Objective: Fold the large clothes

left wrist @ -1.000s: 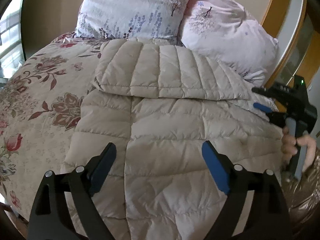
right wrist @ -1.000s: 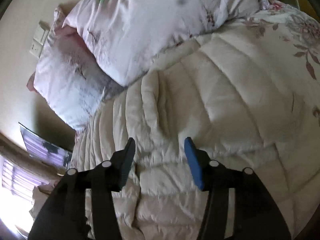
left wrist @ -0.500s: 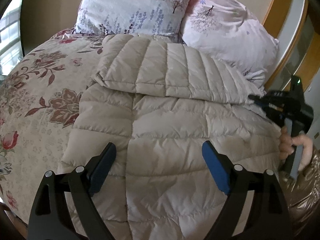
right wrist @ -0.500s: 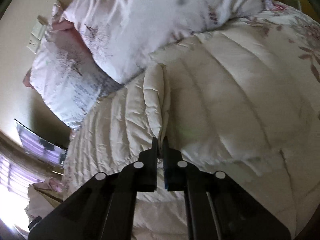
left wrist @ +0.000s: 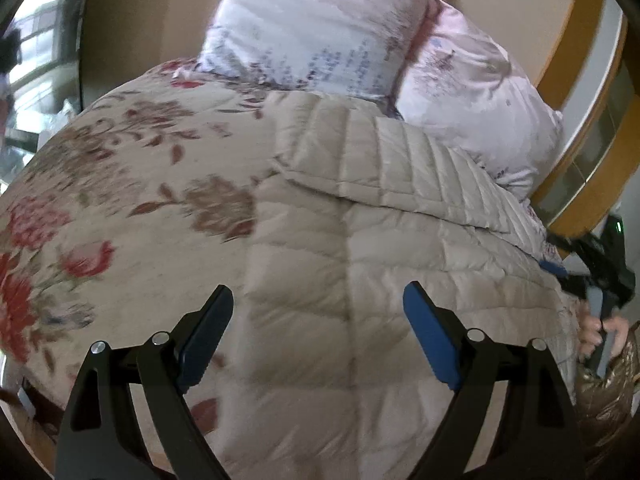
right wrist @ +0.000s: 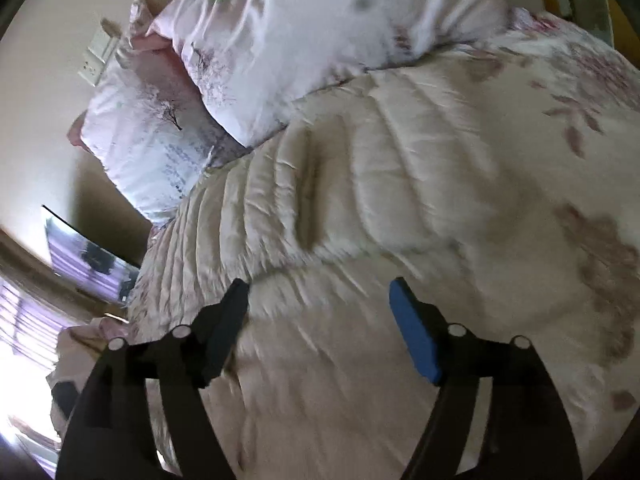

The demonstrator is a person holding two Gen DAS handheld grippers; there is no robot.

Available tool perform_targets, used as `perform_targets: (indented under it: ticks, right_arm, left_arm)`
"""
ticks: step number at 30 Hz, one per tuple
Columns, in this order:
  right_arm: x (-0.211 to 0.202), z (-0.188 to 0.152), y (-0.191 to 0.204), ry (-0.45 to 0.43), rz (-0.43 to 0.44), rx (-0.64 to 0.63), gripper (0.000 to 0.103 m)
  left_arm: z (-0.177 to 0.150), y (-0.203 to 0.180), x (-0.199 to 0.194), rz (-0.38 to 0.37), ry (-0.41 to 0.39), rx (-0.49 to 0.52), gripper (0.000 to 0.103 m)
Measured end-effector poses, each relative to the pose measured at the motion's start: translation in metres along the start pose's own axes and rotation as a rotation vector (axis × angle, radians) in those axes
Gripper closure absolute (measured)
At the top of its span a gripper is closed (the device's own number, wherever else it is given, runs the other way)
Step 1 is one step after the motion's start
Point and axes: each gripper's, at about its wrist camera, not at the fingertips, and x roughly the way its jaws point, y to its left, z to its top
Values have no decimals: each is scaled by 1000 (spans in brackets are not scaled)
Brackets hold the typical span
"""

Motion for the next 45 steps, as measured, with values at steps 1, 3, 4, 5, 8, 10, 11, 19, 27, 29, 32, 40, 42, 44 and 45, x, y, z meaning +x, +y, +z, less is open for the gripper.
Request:
perform_targets:
  ticks: [1, 3, 4, 5, 8, 10, 11, 19, 27, 29, 32, 40, 42, 44, 45]
  right_arm:
    - [-10, -4, -9, 2, 2, 13, 28]
    - [-32, -13, -30, 6, 0, 42, 28]
    - [-44, -19, -43, 8, -6, 55, 28]
    - [-58, -25, -55, 6, -18, 66, 28]
    - [-87, -42, -88, 12, -56, 97, 28]
    - [-99, -52, -107, 31, -61, 127, 28]
    - [-104, -56, -115, 37, -72, 139, 28]
    - [-110, -92, -135, 183, 51, 153, 28]
    - [-120, -130, -126, 303, 85, 88, 24]
    - [-114, -137, -131, 331, 86, 100, 24]
    - [-104, -147, -137, 341, 142, 127, 24]
    - [-98, -158, -124, 364, 233, 90, 77]
    - [-103, -158, -118, 354, 243, 69, 81]
    - [-110, -155, -108, 332, 255, 32, 83]
    - [-114, -153, -101, 316, 263, 7, 84]
  left_arm:
    - [-2, 6, -4, -7, 4, -11, 19]
    - [-9, 18, -8, -20, 21, -31, 21]
    - [-12, 23, -10, -27, 33, -42, 21]
    - [-15, 27, -11, -34, 42, -49, 22]
    - [-25, 38, -11, -68, 95, -74, 25]
    - [-32, 40, -10, -102, 130, -83, 28]
    - [-35, 41, -10, -116, 143, -86, 29]
    - [-52, 31, -11, -251, 219, -77, 36]
    - [-71, 36, -24, -309, 258, -74, 36]
    - [-79, 38, -20, -299, 283, -82, 36]
    - [-90, 42, -8, -302, 319, -117, 36]
    - [-102, 53, 12, -408, 339, -195, 58]
    - [-102, 52, 8, -427, 338, -188, 70]
    - [-100, 49, 1, -438, 338, -160, 79]
    - [-99, 47, -2, -439, 335, -149, 84]
